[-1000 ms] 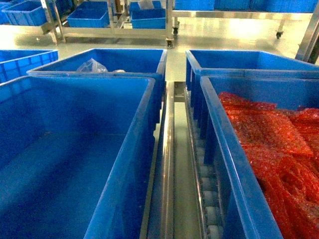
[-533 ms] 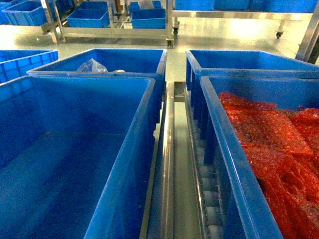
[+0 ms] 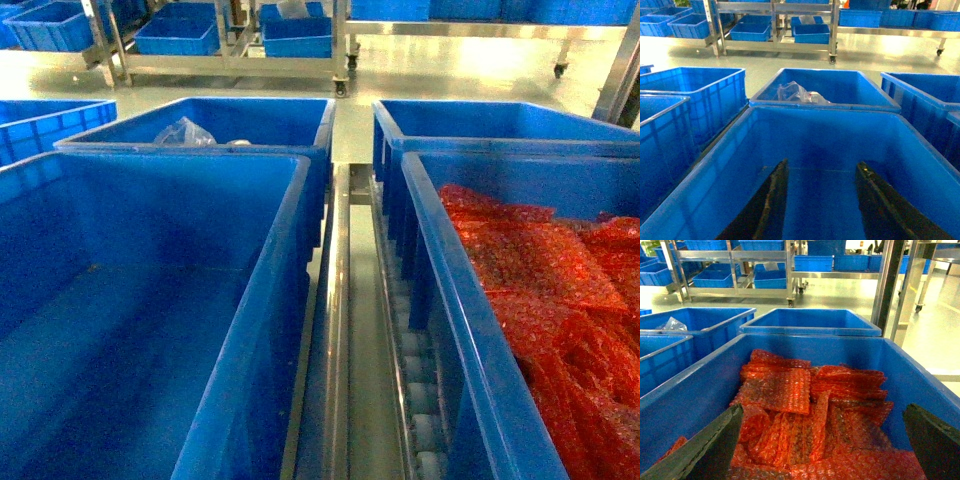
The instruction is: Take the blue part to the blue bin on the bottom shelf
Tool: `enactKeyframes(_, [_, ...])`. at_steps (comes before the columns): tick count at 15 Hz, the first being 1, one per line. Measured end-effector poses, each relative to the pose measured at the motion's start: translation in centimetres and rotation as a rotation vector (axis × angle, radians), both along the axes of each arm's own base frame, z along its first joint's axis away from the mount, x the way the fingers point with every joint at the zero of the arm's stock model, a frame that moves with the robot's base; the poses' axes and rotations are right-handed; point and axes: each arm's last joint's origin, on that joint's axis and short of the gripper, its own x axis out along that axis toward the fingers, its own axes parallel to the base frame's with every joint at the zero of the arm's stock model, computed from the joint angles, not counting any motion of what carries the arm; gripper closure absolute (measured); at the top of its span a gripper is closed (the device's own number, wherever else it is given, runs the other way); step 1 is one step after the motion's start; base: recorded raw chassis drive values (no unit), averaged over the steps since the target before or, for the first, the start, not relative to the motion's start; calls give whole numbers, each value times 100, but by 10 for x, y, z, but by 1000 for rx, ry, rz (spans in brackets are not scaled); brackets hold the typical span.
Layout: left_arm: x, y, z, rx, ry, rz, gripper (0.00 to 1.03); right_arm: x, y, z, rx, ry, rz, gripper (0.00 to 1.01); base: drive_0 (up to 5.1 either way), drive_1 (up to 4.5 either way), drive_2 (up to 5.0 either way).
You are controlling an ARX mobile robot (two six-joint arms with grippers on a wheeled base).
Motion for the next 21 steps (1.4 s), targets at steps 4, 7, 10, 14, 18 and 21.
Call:
enactKeyframes(4, [-14, 13, -10, -1, -8, -7, 102, 0, 0, 0, 0, 0, 0, 3, 0, 0, 0])
enactKeyframes(7, [-24, 20, -17, 1, -7, -8, 101, 0, 0, 0, 0, 0, 0, 3, 0, 0, 0])
enactKeyframes(10, [-31, 33, -21, 1, -11, 16, 101, 0, 0, 0, 0, 0, 0, 3, 0, 0, 0])
enactKeyframes(14, [-35, 31, -28, 2, -18, -14, 101, 0, 0, 0, 0, 0, 0, 3, 0, 0, 0])
enactKeyframes(18, [-38, 31, -28, 2, -18, -13, 101, 0, 0, 0, 0, 0, 0, 3, 0, 0, 0])
enactKeyframes(21, [-43, 31, -27, 2, -23, -12, 101, 0, 0, 0, 0, 0, 0, 3, 0, 0, 0])
